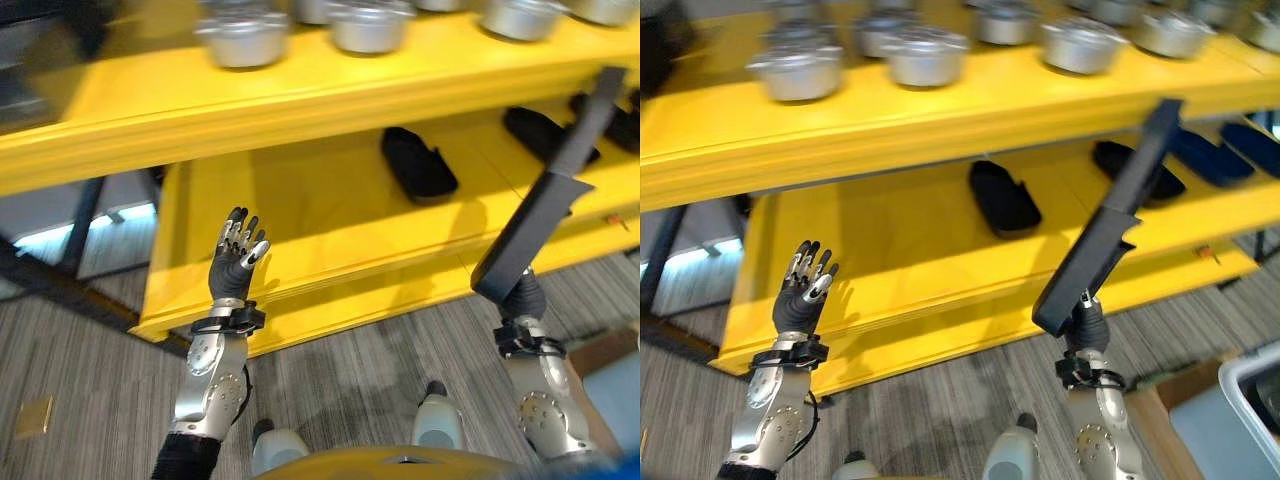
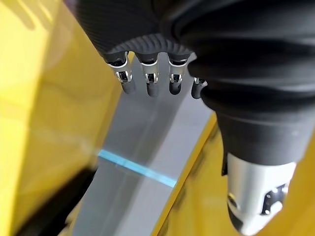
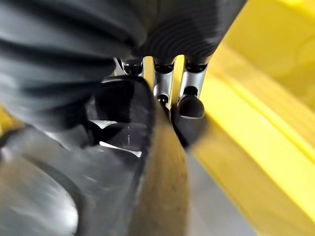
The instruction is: Move parts from the plastic box to the shelf.
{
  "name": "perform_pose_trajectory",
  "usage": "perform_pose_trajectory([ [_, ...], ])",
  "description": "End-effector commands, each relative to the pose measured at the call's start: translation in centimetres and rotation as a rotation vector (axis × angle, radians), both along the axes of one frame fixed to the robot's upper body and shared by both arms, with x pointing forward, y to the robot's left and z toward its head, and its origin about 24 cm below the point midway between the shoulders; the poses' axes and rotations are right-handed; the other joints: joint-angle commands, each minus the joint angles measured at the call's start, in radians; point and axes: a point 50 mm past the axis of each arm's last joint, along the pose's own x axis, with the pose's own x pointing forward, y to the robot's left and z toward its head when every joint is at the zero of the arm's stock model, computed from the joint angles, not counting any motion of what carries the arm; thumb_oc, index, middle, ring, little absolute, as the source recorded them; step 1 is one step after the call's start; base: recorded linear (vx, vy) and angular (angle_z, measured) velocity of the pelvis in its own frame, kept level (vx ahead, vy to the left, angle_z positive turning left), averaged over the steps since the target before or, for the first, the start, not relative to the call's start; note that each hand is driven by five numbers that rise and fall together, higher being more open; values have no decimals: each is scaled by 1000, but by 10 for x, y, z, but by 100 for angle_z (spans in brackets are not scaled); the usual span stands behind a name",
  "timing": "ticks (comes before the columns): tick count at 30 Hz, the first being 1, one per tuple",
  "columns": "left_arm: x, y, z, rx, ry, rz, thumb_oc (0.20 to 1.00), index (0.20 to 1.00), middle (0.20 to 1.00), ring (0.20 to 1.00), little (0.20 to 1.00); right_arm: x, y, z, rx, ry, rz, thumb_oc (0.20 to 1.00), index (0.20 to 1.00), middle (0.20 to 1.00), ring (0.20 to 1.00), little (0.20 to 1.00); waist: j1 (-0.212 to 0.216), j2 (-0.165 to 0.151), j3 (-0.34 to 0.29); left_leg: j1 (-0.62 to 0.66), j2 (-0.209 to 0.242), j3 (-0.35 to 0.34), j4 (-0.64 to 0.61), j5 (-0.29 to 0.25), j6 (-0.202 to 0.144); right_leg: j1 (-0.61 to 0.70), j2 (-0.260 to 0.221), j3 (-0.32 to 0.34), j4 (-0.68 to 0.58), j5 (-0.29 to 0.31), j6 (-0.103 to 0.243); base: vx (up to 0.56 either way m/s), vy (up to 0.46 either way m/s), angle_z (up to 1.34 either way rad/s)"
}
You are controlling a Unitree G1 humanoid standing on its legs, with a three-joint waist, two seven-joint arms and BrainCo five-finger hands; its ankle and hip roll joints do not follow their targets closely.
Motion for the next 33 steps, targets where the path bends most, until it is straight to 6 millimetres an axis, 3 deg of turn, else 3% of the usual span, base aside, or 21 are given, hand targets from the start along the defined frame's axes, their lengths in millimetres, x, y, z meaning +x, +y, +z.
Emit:
perform_pose_trajectory([
  [1, -6, 5, 31, 22, -154, -6, 1000, 1000, 1000, 1000, 1000, 16, -3, 48, -58, -235, 36, 200, 200, 200, 200, 200, 3, 12, 24, 10, 44, -12, -59, 69, 10, 99, 39, -58, 112, -30, 33, 34, 121, 9],
  [5, -6, 10, 32, 43, -157, 17, 1000, 1000, 1000, 1000, 1000, 16, 1, 51, -76, -248, 59, 200, 200, 200, 200, 200, 16, -5, 26, -16, 27, -18, -27, 52, 12, 111, 26, -71, 94, -22, 40, 23, 71, 17],
  [15, -4, 7, 31, 43, -150, 44, 1000, 1000, 1000, 1000, 1000, 33, 41, 105, -126, -510, 207, 200, 200, 200, 200, 200, 65, -48, 23, -40, 5, -24, 10, 23, 23, 143, 20, -84, 60, -10, 48, 12, 18, 1],
  [18, -5, 8, 30, 44, -142, 44, 1000, 1000, 1000, 1000, 1000, 33, 47, 104, -127, -505, 238, 200, 200, 200, 200, 200, 68, -49, 23, -37, 6, -21, 10, 22, 23, 144, 22, -83, 61, -10, 48, -3, -4, 4],
  [22, -6, 7, 30, 46, -144, 45, 1000, 1000, 1000, 1000, 1000, 34, 62, 86, -128, -422, 316, 200, 200, 200, 200, 200, 68, -49, 33, -37, 6, -20, 24, 15, 25, 142, 25, -75, 72, -15, 49, -19, -5, 1],
  [24, -7, 8, 30, 51, -141, 52, 1000, 1000, 1000, 1000, 1000, 32, 57, 86, -189, -417, 295, 200, 200, 200, 200, 200, 64, -47, 37, -34, 8, -18, 27, 12, 26, 139, 26, -70, 77, -16, 49, 0, 0, 0],
  [25, -9, 11, 29, 58, -136, 68, 1000, 1000, 1000, 1000, 1000, 26, 37, 94, -270, -450, 177, 200, 200, 200, 200, 200, 51, -44, 40, -27, 11, -10, 31, 7, 29, 136, 28, -59, 78, -13, 52, 0, 0, 0],
  [26, -9, 11, 29, 58, -135, 67, 1000, 1000, 1000, 1000, 1000, 26, 37, 94, -271, -449, 176, 200, 200, 200, 200, 200, 52, -44, 41, -26, 11, -9, 31, 6, 29, 136, 28, -58, 78, -13, 52, 0, 0, 0],
  [30, -14, 16, 27, 65, -133, 88, 1000, 1000, 1000, 1000, 1000, 14, 0, 111, -431, -507, -81, 200, 200, 200, 200, 200, 24, -36, 37, -14, 17, 6, 33, -4, 36, 122, 32, -38, 76, -7, 58, -5, 8, -8],
  [33, -16, 18, 26, 61, -132, 94, 1000, 1000, 1000, 1000, 1000, 6, -13, 122, -500, -542, -173, 200, 200, 200, 200, 200, 11, -35, 32, -11, 21, 14, 34, -7, 38, 111, 36, -26, 78, -6, 59, -3, -5, -23],
])
